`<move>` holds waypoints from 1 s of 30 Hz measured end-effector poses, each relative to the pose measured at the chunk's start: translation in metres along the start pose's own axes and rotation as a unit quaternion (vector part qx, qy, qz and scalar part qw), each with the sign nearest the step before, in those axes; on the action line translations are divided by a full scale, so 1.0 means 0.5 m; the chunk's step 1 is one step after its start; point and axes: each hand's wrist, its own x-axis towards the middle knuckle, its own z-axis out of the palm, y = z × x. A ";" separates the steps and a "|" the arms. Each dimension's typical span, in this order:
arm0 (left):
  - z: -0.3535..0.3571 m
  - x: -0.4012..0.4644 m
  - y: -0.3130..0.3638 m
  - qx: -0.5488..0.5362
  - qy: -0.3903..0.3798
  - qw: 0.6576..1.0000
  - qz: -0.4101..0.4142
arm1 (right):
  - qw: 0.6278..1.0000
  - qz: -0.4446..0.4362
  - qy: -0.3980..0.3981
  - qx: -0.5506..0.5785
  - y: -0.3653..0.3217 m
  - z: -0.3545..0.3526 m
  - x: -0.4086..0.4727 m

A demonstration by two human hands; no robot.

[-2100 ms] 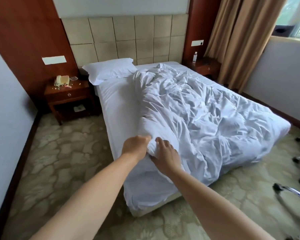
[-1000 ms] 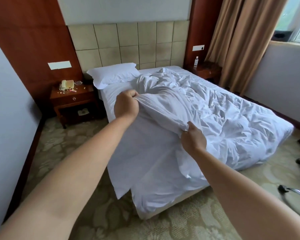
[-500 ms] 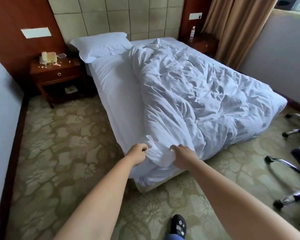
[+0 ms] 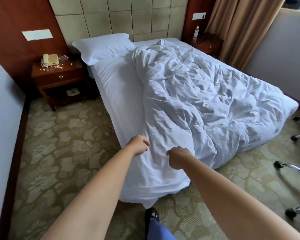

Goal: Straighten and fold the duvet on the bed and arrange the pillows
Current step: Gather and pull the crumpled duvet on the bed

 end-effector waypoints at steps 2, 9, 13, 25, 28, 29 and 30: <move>-0.026 0.030 -0.002 0.042 -0.010 0.999 0.001 | 1.000 -0.021 0.005 0.007 -0.021 -0.011 0.045; -0.129 0.201 -0.008 0.160 -0.039 0.986 -0.003 | 0.996 -0.033 0.027 0.074 -0.073 -0.095 0.244; -0.177 0.289 -0.005 0.200 -0.075 0.977 -0.008 | 0.993 -0.014 0.006 0.113 -0.084 -0.124 0.340; -0.308 0.531 -0.045 0.330 -0.133 0.923 0.146 | 0.979 0.085 -0.032 0.180 -0.168 -0.184 0.560; -0.346 0.607 -0.064 0.349 -0.157 0.905 0.187 | 0.966 0.146 -0.032 0.211 -0.207 -0.195 0.613; -0.358 0.631 -0.070 0.350 -0.163 0.901 0.199 | 0.962 0.164 -0.028 0.215 -0.220 -0.199 0.628; -0.370 0.652 -0.076 0.352 -0.169 0.896 0.211 | 0.959 0.179 -0.024 0.219 -0.234 -0.203 0.642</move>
